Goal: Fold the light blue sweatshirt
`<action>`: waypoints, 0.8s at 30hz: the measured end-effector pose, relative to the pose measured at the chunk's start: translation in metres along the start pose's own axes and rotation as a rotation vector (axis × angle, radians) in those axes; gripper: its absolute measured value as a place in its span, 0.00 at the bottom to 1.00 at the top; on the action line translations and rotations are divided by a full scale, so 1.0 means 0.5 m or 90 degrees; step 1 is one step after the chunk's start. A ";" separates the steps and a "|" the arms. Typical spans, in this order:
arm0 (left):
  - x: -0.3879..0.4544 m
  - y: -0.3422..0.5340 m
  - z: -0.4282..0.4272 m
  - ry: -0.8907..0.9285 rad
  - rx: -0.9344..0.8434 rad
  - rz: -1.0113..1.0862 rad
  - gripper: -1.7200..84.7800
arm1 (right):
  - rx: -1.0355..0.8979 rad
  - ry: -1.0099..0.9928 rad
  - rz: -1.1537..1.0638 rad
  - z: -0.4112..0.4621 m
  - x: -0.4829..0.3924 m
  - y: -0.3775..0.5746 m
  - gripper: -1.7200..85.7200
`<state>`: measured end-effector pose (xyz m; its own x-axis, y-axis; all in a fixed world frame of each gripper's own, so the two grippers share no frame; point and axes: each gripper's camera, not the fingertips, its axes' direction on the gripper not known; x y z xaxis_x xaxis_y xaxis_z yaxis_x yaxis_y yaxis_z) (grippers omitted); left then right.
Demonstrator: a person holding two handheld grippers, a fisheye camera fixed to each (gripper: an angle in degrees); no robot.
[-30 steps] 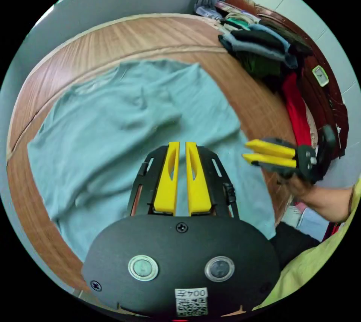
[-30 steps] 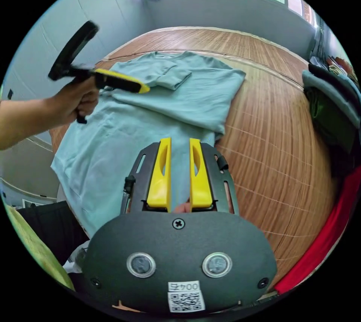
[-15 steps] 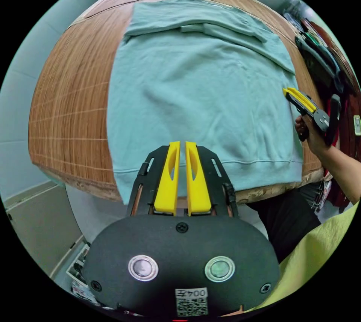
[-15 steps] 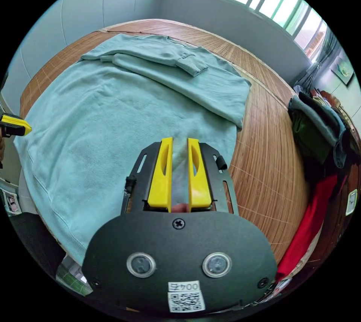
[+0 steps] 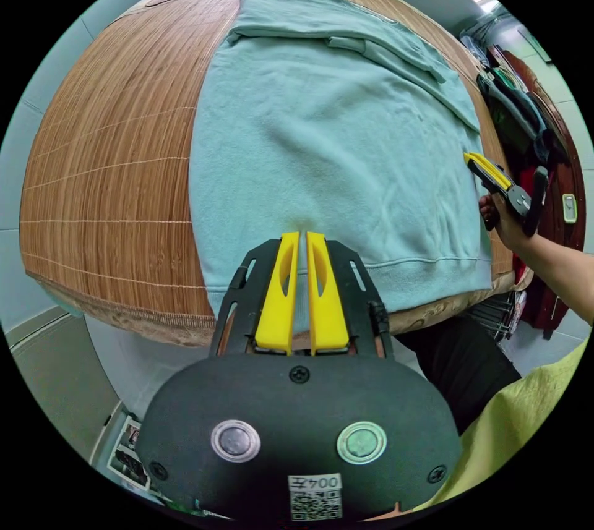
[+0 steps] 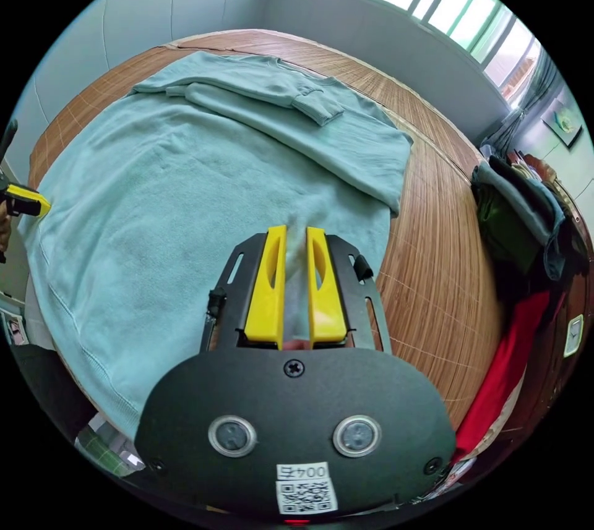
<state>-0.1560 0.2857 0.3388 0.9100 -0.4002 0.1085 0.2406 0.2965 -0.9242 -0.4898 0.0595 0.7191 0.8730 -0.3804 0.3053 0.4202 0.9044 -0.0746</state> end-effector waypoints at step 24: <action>0.002 -0.015 0.031 -0.084 -0.049 -0.029 0.04 | 0.006 -0.040 0.016 0.057 0.035 -0.003 0.09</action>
<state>-0.1514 0.2964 0.3515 0.9366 -0.2922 0.1933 0.2603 0.2112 -0.9422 -0.4823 0.0570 0.7518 0.8662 -0.3445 0.3619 0.3951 0.9157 -0.0740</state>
